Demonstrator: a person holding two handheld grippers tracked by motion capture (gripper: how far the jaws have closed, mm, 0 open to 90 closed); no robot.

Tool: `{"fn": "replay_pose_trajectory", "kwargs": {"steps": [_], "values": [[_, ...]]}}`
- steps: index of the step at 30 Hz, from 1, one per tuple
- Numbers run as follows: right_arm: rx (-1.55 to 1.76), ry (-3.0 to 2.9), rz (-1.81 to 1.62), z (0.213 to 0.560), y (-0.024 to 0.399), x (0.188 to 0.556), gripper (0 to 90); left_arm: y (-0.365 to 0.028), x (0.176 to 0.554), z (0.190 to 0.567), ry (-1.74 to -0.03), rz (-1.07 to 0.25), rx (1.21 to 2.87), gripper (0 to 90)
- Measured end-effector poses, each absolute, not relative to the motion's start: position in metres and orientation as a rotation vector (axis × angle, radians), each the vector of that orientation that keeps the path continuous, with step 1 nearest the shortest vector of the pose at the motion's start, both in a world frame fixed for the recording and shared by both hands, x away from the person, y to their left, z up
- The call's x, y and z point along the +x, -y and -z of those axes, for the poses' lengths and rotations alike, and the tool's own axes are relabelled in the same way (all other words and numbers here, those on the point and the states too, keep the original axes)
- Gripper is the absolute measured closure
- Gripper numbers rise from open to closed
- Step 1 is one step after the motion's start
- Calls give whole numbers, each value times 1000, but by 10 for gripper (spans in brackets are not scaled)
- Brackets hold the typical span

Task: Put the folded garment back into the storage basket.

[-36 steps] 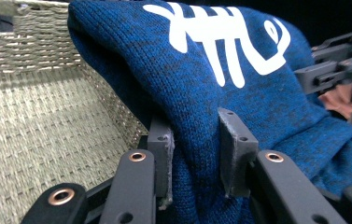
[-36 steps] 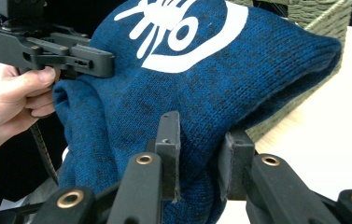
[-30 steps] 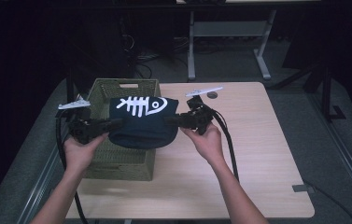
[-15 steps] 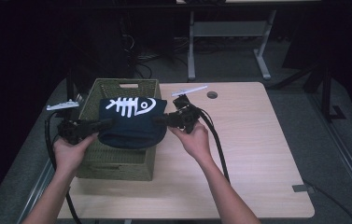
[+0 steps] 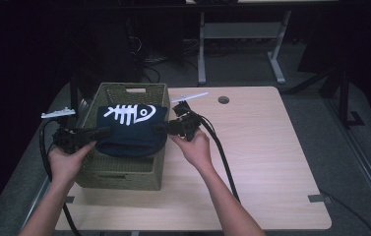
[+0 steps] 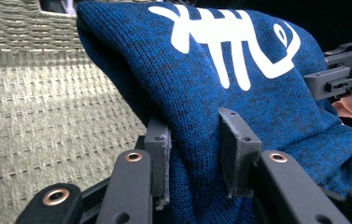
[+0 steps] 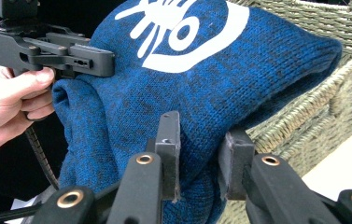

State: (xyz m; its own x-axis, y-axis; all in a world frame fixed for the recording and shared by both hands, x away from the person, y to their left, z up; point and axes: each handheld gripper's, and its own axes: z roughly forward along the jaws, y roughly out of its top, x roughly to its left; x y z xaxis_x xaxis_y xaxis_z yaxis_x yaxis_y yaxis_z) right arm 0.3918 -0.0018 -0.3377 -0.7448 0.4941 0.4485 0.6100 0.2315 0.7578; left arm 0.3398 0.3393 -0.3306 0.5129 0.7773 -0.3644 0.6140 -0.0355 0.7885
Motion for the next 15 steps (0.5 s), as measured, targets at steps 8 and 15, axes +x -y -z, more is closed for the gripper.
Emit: {"fn": "replay_pose_trajectory", "kwargs": {"steps": [8, 15], "values": [[-1069, 2367, 1536, 344, -11, 395, 724, -349, 339, 333, -1200, -210, 1729, 669], [-1070, 2379, 1521, 345, -20, 396, 722, -356, 339, 336, -1215, -215, 1730, 668]]}}
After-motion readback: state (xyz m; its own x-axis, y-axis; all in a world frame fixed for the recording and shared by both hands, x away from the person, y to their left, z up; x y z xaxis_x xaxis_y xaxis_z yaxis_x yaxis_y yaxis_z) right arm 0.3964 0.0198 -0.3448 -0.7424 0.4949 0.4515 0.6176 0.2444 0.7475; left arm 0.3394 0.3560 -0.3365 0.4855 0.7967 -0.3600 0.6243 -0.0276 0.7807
